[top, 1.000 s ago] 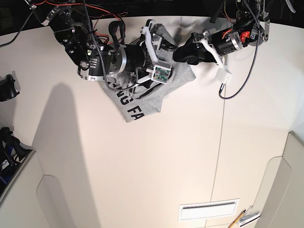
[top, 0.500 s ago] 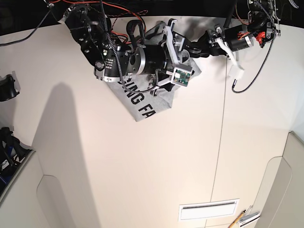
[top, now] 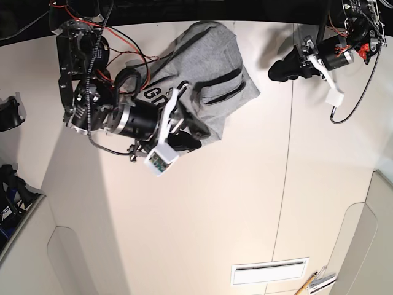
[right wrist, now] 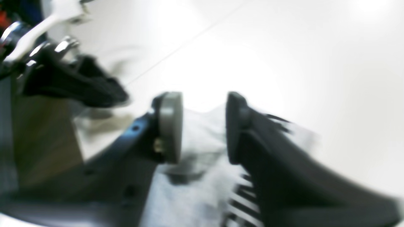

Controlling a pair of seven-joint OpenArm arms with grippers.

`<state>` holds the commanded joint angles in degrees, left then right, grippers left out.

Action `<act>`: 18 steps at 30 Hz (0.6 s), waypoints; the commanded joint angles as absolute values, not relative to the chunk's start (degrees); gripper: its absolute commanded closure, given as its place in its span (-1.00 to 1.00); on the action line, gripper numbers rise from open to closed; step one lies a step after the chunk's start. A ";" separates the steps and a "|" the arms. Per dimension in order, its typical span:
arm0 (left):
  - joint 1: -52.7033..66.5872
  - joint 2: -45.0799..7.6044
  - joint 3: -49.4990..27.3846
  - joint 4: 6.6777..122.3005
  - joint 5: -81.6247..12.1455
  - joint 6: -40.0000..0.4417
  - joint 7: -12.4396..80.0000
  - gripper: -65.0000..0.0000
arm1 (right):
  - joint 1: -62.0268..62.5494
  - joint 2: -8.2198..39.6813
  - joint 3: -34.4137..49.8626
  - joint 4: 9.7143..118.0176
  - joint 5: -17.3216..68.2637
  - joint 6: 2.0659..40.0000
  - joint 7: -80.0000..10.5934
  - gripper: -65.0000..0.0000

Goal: Fold the T-shirt properly
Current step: 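Fold the held end over the folded half toward the left gripper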

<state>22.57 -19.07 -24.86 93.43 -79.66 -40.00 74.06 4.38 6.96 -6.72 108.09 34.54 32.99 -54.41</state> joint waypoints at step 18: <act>21.89 -19.07 -26.06 93.43 -81.23 -40.00 74.00 -0.24 | -1.63 11.35 -8.86 97.80 39.90 33.43 -52.10 1.00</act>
<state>21.89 -19.07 -26.06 93.43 -81.23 -40.00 74.00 -1.63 11.35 -8.86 97.80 39.90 33.43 -52.10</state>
